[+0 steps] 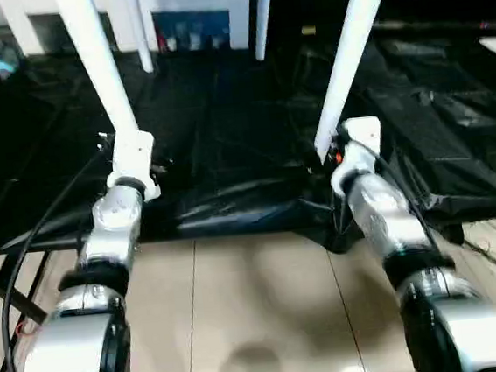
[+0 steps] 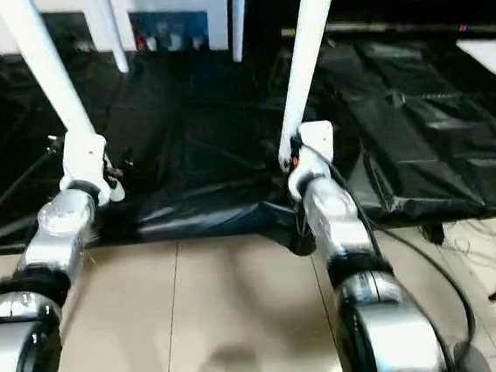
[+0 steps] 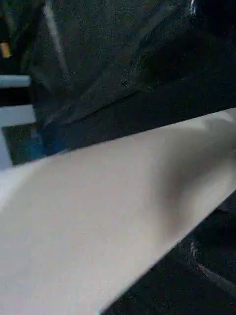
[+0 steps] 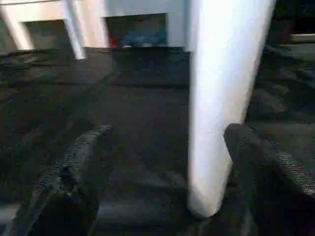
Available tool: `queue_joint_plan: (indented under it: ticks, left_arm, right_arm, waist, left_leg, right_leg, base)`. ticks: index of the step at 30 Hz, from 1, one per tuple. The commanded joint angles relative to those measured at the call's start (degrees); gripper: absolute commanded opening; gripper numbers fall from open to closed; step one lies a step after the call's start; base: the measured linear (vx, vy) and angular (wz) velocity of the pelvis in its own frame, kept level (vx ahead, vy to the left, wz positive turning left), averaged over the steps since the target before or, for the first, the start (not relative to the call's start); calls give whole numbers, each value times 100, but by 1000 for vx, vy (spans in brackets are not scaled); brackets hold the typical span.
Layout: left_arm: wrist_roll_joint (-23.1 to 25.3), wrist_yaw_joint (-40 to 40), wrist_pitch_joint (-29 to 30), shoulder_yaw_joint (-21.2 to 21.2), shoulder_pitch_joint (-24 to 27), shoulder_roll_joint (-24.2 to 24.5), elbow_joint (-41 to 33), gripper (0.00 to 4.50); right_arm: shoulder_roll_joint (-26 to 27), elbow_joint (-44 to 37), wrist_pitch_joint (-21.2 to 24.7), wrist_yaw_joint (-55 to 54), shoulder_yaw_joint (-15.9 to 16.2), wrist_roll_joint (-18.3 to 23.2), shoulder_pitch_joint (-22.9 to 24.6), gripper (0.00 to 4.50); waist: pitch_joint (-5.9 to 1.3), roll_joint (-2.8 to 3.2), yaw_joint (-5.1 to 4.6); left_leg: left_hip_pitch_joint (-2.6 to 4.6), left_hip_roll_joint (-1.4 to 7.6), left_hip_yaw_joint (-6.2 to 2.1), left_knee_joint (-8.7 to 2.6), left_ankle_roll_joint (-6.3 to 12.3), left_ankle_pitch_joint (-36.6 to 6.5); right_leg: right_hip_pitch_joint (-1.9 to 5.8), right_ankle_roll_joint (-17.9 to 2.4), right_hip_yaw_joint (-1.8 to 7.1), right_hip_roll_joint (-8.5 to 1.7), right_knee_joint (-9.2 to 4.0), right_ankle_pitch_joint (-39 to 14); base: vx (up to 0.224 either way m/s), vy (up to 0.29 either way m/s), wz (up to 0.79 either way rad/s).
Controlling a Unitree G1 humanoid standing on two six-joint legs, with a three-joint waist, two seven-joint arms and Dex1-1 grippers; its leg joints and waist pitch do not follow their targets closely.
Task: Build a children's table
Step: Flip table
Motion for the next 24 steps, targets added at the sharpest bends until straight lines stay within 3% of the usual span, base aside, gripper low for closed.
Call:
queue_joint_plan:
  ticks: [1, 5, 6, 7, 9, 12, 14, 16, 17, 18, 19, 20, 22, 24]
  left_arm:
    - [128, 151, -111, -101, 150, 46, -226, 406]
    - [298, 470, -422, -106, 308, 161, -391, 416]
    - [77, 397, -685, 64, 460, 131, -618, 416]
    - [12, 471, -824, 147, 512, 107, -707, 416]
    - [-179, 486, -993, 298, 607, 35, -886, 416]
    - [-532, 47, -933, 373, 956, -66, -1474, 416]
    - [-680, -190, -703, 329, 1243, -80, -1919, 416]
    - [-952, -339, -329, 252, 1941, -151, -2976, 416]
    - [-952, -339, -329, 252, 1941, -151, -2976, 416]
    - [-1076, -223, -243, 242, 2475, -232, -3829, 416]
    - [-1076, -223, -243, 242, 2475, -232, -3829, 416]
    - [-1201, 13, 381, 307, 2901, -406, -4619, 416]
    - [-1165, 164, 1030, 273, 3194, -493, -5169, 416]
    - [-1140, 169, 1256, 185, 3525, -575, -5761, 416]
  right_arm:
    - [-53, -588, 29, 167, 109, 55, 205, 416]
    - [-13, -1366, 249, 359, 153, 279, 662, 416]
    - [-5, -1974, 348, 551, 345, 320, 1068, 416]
    - [-5, -2157, 371, 581, 422, 301, 1199, 416]
    - [2, -2473, 468, 605, 536, 232, 1434, 416]
    - [-13, -2824, 646, 475, 657, 100, 1743, 416]
    - [-30, -2991, 752, 340, 684, -10, 1886, 416]
    - [-131, -3494, 1065, 136, 765, -198, 2265, 416]
    - [-131, -3494, 1065, 136, 765, -198, 2265, 416]
    - [-163, -3869, 1245, -56, 741, -292, 2531, 416]
    - [-163, -3869, 1245, -56, 741, -292, 2531, 416]
    - [-253, -4274, 1354, -240, 732, -483, 2760, 416]
    - [-299, -4567, 1409, -259, 688, -471, 2947, 416]
    - [-327, -4844, 1460, -171, 655, -355, 3164, 416]
  waist:
    - [-449, 22, 3]
    - [-423, 35, -7]
    - [-397, 58, 3]
    - [-375, 38, -1]
    - [-358, 53, 9]
    - [-338, 109, -1]
    - [-334, 95, -11]
    - [-317, 130, -10]
    - [-317, 130, -10]
    - [-319, 132, -15]
    - [-319, 132, -15]
    - [-307, 115, -14]
    - [-272, 106, -16]
    - [-262, 109, -9]
  left_leg:
    - [182, 201, -15, -323, 467, -264]
    - [190, 236, -21, -369, 388, -560]
    - [206, 253, -30, -405, 253, -844]
    - [203, 265, -25, -428, 195, -969]
    - [226, 270, -19, -465, 37, -1325]
    - [231, 271, -23, -519, -208, -1788]
    - [233, 286, -21, -530, -325, -1877]
    - [208, 285, -12, -539, -348, -1837]
    - [208, 285, -12, -539, -348, -1837]
    - [204, 287, -12, -540, -365, -1904]
    - [204, 287, -12, -540, -365, -1904]
    - [197, 272, 0, -532, -359, -1933]
    - [203, 259, 12, -535, -328, -2028]
    - [186, 258, 8, -536, -293, -2024]
  right_leg:
    - [265, -1171, 216, -260, -181, 1531]
    - [248, -1084, 231, -252, -222, 1084]
    - [242, -1041, 243, -258, -259, 754]
    - [228, -1022, 256, -256, -273, 672]
    - [214, -1017, 276, -255, -309, 294]
    - [182, -1018, 300, -259, -347, -217]
    - [173, -1000, 313, -263, -346, -330]
    - [167, -969, 325, -245, -345, -240]
    - [167, -969, 325, -245, -345, -240]
    - [171, -906, 334, -233, -370, -270]
    - [171, -906, 334, -233, -370, -270]
    - [166, -852, 338, -218, -375, -352]
    - [133, -785, 345, -192, -425, -568]
    - [139, -676, 358, -202, -451, -800]
  base:
    - [0, 0, 0]
    - [0, 0, 0]
    - [0, 0, 0]
    - [0, 0, 0]
    - [0, 0, 0]
    - [0, 0, 0]
    - [0, 0, 0]
    - [0, 0, 0]
    - [0, 0, 0]
    - [0, 0, 0]
    - [0, 0, 0]
    - [0, 0, 0]
    - [0, 0, 0]
    - [0, 0, 0]
